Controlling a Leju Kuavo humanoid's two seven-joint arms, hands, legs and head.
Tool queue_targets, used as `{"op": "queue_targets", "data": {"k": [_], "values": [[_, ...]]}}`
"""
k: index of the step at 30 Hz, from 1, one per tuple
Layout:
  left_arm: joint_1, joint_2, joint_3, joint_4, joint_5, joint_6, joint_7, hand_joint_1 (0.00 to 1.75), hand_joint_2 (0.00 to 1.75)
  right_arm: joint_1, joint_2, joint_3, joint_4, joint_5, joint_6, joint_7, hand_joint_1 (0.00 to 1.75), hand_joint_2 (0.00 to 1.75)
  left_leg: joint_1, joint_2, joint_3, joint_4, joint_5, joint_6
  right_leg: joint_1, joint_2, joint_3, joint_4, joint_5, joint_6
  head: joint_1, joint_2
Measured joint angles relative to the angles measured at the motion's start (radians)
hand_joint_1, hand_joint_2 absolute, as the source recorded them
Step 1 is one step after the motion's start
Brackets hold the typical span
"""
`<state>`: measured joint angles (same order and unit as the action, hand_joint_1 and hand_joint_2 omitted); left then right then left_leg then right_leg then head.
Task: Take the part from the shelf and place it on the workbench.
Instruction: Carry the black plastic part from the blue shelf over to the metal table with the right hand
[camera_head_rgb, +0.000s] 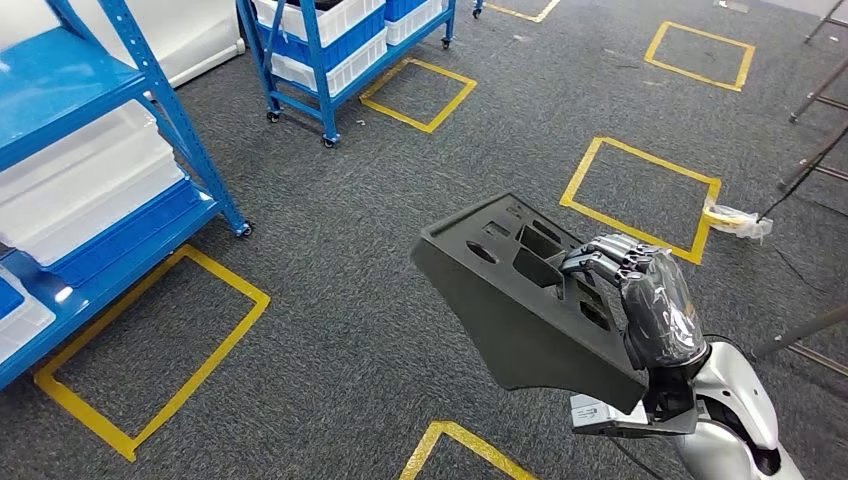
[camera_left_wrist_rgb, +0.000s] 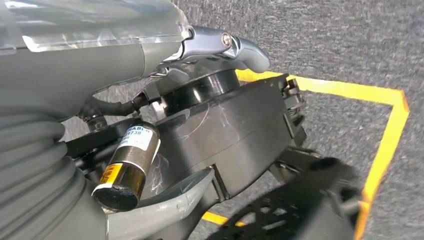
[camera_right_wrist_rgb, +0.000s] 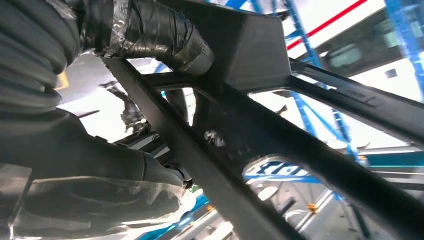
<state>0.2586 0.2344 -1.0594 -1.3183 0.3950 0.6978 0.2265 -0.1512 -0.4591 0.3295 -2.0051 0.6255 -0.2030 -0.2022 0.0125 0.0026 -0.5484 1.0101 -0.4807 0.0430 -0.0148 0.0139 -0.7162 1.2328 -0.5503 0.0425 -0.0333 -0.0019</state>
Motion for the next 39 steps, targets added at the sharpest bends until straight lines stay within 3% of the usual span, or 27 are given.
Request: {"op": "queue_targets", "data": {"k": [1,2,3,4,6,8,10,11,13,15,16,17,18,19,21,23,25,26,27,30,31,33,34,36,38,39], "values": [[0.0,0.0,0.0,0.0,-0.013,0.0,0.002,0.0,1.75,0.0,0.0,0.001,0.002,-0.001,0.001,0.0,1.75,1.75,-0.001,0.014,0.0,0.0,-0.002,0.0,-0.004,-0.007,-0.026,0.049,-0.015,0.004,0.0,0.0],[0.001,0.001,-0.001,0.001,-0.033,0.0,0.004,0.0,1.75,-0.001,0.001,0.003,0.004,-0.004,0.002,0.0,1.75,1.75,-0.001,0.028,0.001,0.001,-0.004,-0.001,-0.007,-0.01,-0.036,0.067,-0.012,0.007,0.0,0.0],[0.002,0.001,0.0,0.002,-0.06,0.0,0.005,0.0,1.75,-0.001,0.001,0.005,0.006,-0.008,0.004,0.0,1.75,1.75,-0.001,0.041,0.004,0.001,-0.008,-0.003,-0.008,-0.015,-0.023,0.042,0.01,0.008,0.0,0.0],[0.004,0.001,0.001,0.002,-0.091,0.0,0.005,0.0,1.75,-0.002,0.001,0.006,0.007,-0.013,0.006,0.0,1.75,1.75,-0.001,0.054,0.008,0.001,-0.011,-0.005,-0.009,-0.023,0.009,-0.017,0.044,0.008,0.0,0.0],[0.012,0.0,0.008,0.002,-0.168,0.0,0.002,0.0,1.75,-0.006,0.0,0.007,0.007,-0.026,0.013,0.0,1.75,1.75,-0.004,0.076,0.017,0.002,-0.02,-0.013,-0.003,-0.061,0.083,-0.155,0.095,-0.001,0.0,0.0],[0.02,0.0,0.016,0.003,-0.261,0.0,-0.001,0.0,1.75,-0.012,-0.002,0.007,0.007,-0.039,0.022,0.0,1.75,1.75,-0.007,0.093,0.025,0.0,-0.027,-0.023,0.007,-0.079,0.11,-0.208,0.104,-0.015,0.0,0.0],[0.021,-0.001,0.022,0.005,-0.368,0.001,-0.008,0.0,1.75,-0.022,-0.007,0.007,0.007,-0.048,0.033,-0.001,1.75,1.75,-0.008,0.111,0.03,-0.004,-0.031,-0.034,0.01,-0.057,0.11,-0.211,0.106,-0.027,0.0,0.0],[0.017,0.001,0.026,0.009,-0.432,0.001,-0.017,0.0,1.75,-0.029,-0.01,0.007,0.008,-0.053,0.039,-0.001,1.75,1.75,-0.007,0.107,0.031,0.001,-0.037,-0.039,0.008,-0.046,0.113,-0.217,0.109,-0.032,-0.001,0.0],[-0.004,0.005,0.032,0.028,-0.561,0.0,-0.048,0.0,1.75,-0.053,-0.013,0.008,0.012,-0.064,0.051,-0.002,1.75,1.75,-0.003,0.067,0.008,0.058,-0.074,-0.044,0.002,-0.028,0.12,-0.229,0.114,-0.046,-0.001,0.0],[-0.036,0.011,0.025,0.053,-0.642,-0.001,-0.069,0.0,1.75,-0.079,-0.013,0.008,0.024,-0.078,0.058,-0.006,1.75,1.75,-0.001,0.019,-0.056,0.186,-0.131,-0.044,0.002,-0.009,0.121,-0.231,0.115,-0.053,-0.002,0.0],[-0.05,0.014,0.018,0.063,-0.655,-0.002,-0.072,0.0,1.75,-0.087,-0.013,0.009,0.031,-0.083,0.061,-0.008,1.75,1.75,-0.001,0.01,-0.091,0.245,-0.148,-0.044,0.003,0.003,0.121,-0.231,0.115,-0.054,-0.002,0.0],[-0.061,0.017,0.01,0.07,-0.657,-0.002,-0.07,0.0,1.75,-0.092,-0.013,0.009,0.036,-0.087,0.062,-0.011,1.75,1.75,-0.001,0.006,-0.114,0.278,-0.147,-0.043,0.004,0.016,0.121,-0.229,0.114,-0.055,-0.002,0.0],[-0.07,0.019,0.002,0.076,-0.656,-0.002,-0.068,0.0,1.75,-0.095,-0.013,0.009,0.041,-0.089,0.064,-0.012,1.75,1.75,-0.001,0.004,-0.119,0.272,-0.124,-0.043,0.005,0.031,0.122,-0.226,0.112,-0.055,-0.002,0.0],[-0.078,0.021,-0.004,0.08,-0.654,-0.001,-0.065,0.0,1.75,-0.099,-0.013,0.009,0.045,-0.089,0.065,-0.013,1.75,1.75,0.0,-0.002,-0.106,0.228,-0.086,-0.041,0.004,0.046,0.122,-0.222,0.11,-0.053,-0.002,0.0],[-0.091,0.025,-0.018,0.087,-0.65,0.0,-0.06,0.0,1.75,-0.108,-0.013,0.009,0.052,-0.091,0.065,-0.014,1.75,1.75,0.005,-0.05,-0.06,0.103,-0.017,-0.039,0.003,0.074,0.116,-0.207,0.103,-0.045,-0.001,0.0],[-0.099,0.027,-0.03,0.091,-0.649,0.001,-0.058,0.0,1.75,-0.113,-0.013,0.009,0.056,-0.093,0.066,-0.015,1.75,1.75,0.009,-0.096,-0.038,0.042,-0.004,-0.036,-0.001,0.101,0.1,-0.194,0.1,-0.032,-0.001,0.0],[-0.115,0.031,-0.042,0.093,-0.677,-0.007,-0.06,0.0,1.75,-0.115,-0.015,0.009,0.059,-0.097,0.066,-0.017,1.75,1.75,0.006,-0.086,-0.035,0.036,-0.007,-0.028,-0.007,0.127,0.089,-0.194,0.104,-0.017,-0.001,0.0],[-0.133,0.036,-0.052,0.095,-0.705,-0.023,-0.066,0.0,1.75,-0.117,-0.018,0.009,0.061,-0.1,0.068,-0.02,1.75,1.75,0.005,-0.073,-0.033,0.031,-0.004,-0.022,-0.009,0.123,0.086,-0.192,0.104,-0.011,-0.001,0.0],[-0.159,0.044,-0.065,0.096,-0.738,-0.049,-0.078,0.0,1.75,-0.124,-0.02,0.009,0.064,-0.104,0.071,-0.025,1.75,1.75,0.005,-0.061,-0.03,0.025,-0.001,-0.015,-0.008,0.102,0.078,-0.178,0.097,-0.007,0.0,0.0],[-0.233,0.065,-0.094,0.106,-0.825,-0.161,-0.142,0.0,1.75,-0.16,-0.022,0.011,0.076,-0.12,0.088,-0.04,1.75,1.75,0.002,-0.024,-0.025,0.017,0.001,-0.003,-0.004,0.011,0.003,-0.034,0.029,0.0,0.002,0.0],[-0.25,0.07,-0.096,0.11,-0.853,-0.195,-0.164,0.0,1.75,-0.17,-0.022,0.013,0.081,-0.123,0.095,-0.044,1.75,1.75,-0.001,-0.01,-0.024,0.017,0.0,-0.002,-0.004,-0.001,-0.029,0.026,0.009,0.002,0.002,0.0],[-0.275,0.08,-0.095,0.117,-0.903,-0.245,-0.198,0.0,1.75,-0.185,-0.021,0.019,0.09,-0.127,0.107,-0.047,1.75,1.75,-0.005,0.019,-0.02,0.018,-0.005,-0.001,-0.005,-0.01,-0.054,0.065,0.017,0.001,0.002,0.0],[-0.283,0.084,-0.095,0.119,-0.922,-0.26,-0.208,0.0,1.75,-0.191,-0.021,0.022,0.094,-0.128,0.111,-0.047,1.75,1.75,-0.006,0.032,-0.016,0.018,-0.008,-0.002,-0.004,-0.016,-0.034,0.024,0.047,-0.003,0.002,0.0],[-0.297,0.09,-0.094,0.12,-0.965,-0.282,-0.222,0.0,1.75,-0.208,-0.02,0.029,0.101,-0.13,0.117,-0.047,1.75,1.75,-0.009,0.055,-0.006,0.017,-0.016,-0.006,0.007,-0.057,0.038,-0.112,0.108,-0.018,0.002,0.0],[-0.309,0.097,-0.093,0.12,-1.008,-0.302,-0.237,0.0,1.75,-0.228,-0.018,0.036,0.105,-0.132,0.121,-0.047,1.75,1.75,-0.013,0.073,0.0,0.015,-0.022,-0.013,0.024,-0.091,0.077,-0.192,0.127,-0.035,0.002,0.0],[-0.314,0.101,-0.092,0.12,-1.025,-0.312,-0.244,0.0,1.75,-0.236,-0.017,0.039,0.107,-0.133,0.123,-0.047,1.75,1.75,-0.014,0.083,0.001,0.013,-0.024,-0.017,0.03,-0.092,0.078,-0.197,0.123,-0.041,0.002,0.0]]}}
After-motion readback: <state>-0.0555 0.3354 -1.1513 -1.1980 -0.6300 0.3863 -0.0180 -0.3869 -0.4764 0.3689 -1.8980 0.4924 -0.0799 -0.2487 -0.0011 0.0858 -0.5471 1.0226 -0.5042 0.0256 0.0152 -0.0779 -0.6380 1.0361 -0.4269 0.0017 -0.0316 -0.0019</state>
